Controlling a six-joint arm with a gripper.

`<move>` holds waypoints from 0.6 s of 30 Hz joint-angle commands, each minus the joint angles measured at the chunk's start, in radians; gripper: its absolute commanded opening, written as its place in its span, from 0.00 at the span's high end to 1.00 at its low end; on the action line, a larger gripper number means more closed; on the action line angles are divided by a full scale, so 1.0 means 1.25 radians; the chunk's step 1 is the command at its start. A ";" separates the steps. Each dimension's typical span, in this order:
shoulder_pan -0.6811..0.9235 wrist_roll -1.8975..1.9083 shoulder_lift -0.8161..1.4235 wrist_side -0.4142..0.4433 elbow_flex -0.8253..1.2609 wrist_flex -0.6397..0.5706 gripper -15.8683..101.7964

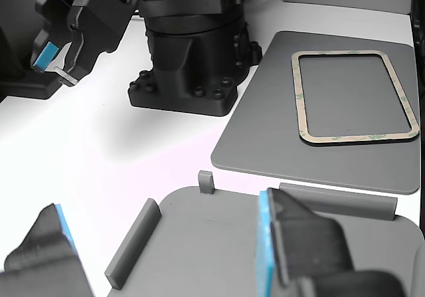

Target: Move top rectangular frame to the holder.

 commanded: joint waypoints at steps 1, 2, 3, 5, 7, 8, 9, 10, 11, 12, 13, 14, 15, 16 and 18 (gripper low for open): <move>-0.013 -0.004 0.018 -0.001 -0.017 -0.007 0.02; -0.013 -0.002 0.018 -0.001 -0.017 -0.006 0.02; -0.013 -0.002 0.018 -0.001 -0.017 -0.006 0.02; -0.013 0.004 0.018 0.000 -0.018 -0.002 0.03; -0.013 0.011 0.010 0.016 -0.042 -0.004 0.02; -0.013 0.013 -0.006 0.020 -0.055 -0.005 0.02; -0.013 0.013 -0.018 0.023 -0.071 -0.006 0.02; -0.013 0.006 -0.032 0.018 -0.087 -0.007 0.02; -0.013 -0.004 -0.044 0.011 -0.104 -0.009 0.02; -0.013 -0.020 -0.058 -0.001 -0.123 -0.010 0.02; -0.013 -0.040 -0.072 -0.015 -0.144 -0.009 0.02; -0.012 -0.059 -0.093 -0.031 -0.166 -0.007 0.02; -0.010 -0.077 -0.117 -0.050 -0.193 -0.004 0.02; -0.006 -0.094 -0.142 -0.069 -0.220 0.004 0.02; 0.015 -0.144 -0.198 -0.096 -0.276 0.023 0.02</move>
